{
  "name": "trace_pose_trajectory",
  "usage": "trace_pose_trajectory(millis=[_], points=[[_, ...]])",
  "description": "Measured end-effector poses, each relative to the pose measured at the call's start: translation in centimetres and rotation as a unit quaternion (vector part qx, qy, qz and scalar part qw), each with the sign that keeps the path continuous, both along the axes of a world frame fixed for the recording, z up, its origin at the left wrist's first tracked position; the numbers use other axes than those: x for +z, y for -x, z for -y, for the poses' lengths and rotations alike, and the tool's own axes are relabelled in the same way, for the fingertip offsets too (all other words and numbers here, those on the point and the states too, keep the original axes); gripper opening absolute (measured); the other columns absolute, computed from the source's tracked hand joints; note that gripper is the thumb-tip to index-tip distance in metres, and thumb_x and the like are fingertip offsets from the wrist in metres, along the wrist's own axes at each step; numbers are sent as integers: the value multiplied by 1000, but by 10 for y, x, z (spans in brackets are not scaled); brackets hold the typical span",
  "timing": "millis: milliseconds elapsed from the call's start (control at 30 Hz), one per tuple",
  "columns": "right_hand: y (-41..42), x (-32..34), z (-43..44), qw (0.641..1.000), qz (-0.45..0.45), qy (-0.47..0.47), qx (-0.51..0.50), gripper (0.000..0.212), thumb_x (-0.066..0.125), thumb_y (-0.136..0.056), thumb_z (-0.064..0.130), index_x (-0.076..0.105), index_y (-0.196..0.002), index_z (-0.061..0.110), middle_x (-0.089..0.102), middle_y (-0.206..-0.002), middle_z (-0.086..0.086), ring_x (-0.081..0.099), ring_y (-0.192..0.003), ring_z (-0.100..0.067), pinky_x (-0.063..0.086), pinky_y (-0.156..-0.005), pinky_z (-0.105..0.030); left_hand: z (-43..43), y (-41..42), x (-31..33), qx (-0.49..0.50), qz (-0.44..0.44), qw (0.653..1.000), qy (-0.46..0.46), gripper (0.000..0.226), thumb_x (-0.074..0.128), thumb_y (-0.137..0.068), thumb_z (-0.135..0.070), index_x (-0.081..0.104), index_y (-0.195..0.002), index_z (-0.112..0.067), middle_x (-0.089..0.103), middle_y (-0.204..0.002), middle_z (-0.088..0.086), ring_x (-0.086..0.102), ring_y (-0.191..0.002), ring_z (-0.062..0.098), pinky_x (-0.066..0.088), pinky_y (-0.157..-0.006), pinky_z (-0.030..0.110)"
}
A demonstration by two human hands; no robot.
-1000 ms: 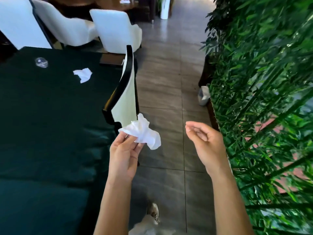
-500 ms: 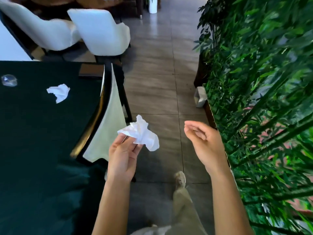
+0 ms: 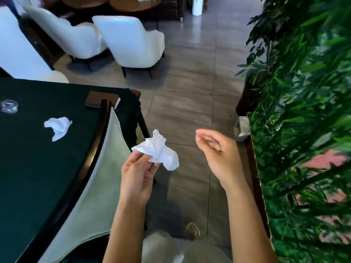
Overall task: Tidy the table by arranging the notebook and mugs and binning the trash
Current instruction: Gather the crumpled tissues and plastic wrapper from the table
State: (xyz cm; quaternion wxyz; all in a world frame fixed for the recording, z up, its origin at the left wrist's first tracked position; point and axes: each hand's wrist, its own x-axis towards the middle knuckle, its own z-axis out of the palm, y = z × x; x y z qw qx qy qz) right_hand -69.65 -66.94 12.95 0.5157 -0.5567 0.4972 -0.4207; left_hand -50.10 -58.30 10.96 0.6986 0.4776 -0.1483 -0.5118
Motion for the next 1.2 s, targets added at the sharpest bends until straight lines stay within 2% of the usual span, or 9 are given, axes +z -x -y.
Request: trace_pose_trajectory(millis=[200,400,467,600,733,833,967,1100,1200], points=[[-27,-10,66,998,0,-29,52,18,73,-97,21,79,-110,32,80,-102,19,72,-99,7,53,-83,-8,62,-24,-7,60,-2,998,-27,30,65,-92,2,86,-98,-19,83,-108,3,80,-96,18,63,-74,25],[-72,-12,142,997,-28,-6,67,18,74,-96,23,80,-112,28,80,-101,20,72,-98,9,51,-80,-4,139,-71,-8,83,-16,996,-5,34,59,-100,4,85,-101,-18,82,-113,5,79,-102,18,63,-77,25],[-95,-9,174,996,-24,-13,80,17,73,-96,26,80,-111,32,78,-106,25,72,-102,8,53,-83,-8,170,-92,-5,89,-15,996,1,32,61,-98,3,85,-101,-18,82,-114,6,79,-103,20,64,-80,27],[-157,10,236,995,21,-42,85,16,74,-95,23,82,-104,33,81,-107,14,74,-105,-3,58,-95,-28,228,-143,9,114,-15,993,16,30,65,-95,2,86,-101,-18,81,-117,9,77,-108,23,64,-87,30],[-225,30,285,993,35,-31,109,16,74,-95,20,82,-105,30,81,-106,14,74,-104,-3,59,-95,-26,267,-202,23,150,-20,988,41,30,60,-100,4,83,-108,-13,80,-123,11,76,-115,27,64,-87,31],[-269,35,305,988,9,-19,150,17,73,-97,19,81,-109,28,80,-107,12,73,-103,1,60,-93,-23,277,-244,27,190,-18,980,49,34,59,-100,2,86,-102,-18,82,-117,7,78,-110,23,63,-84,30],[-325,37,322,972,-9,-27,233,17,72,-98,19,80,-108,29,81,-105,13,73,-103,3,60,-92,-22,264,-292,16,269,-29,962,39,28,62,-97,0,85,-103,-16,82,-114,6,80,-103,22,64,-80,29],[-387,34,331,953,12,-57,298,16,72,-98,13,81,-106,23,82,-104,9,76,-103,-8,61,-88,-23,238,-328,7,371,-30,928,24,36,58,-100,3,86,-92,-18,84,-104,3,80,-95,18,64,-77,28],[-433,21,331,932,-23,-28,359,16,72,-98,14,79,-105,26,82,-103,8,75,-100,-3,58,-87,-18,212,-345,3,430,-15,903,13,37,59,-99,4,87,-92,-19,83,-103,3,80,-97,18,64,-80,28]])
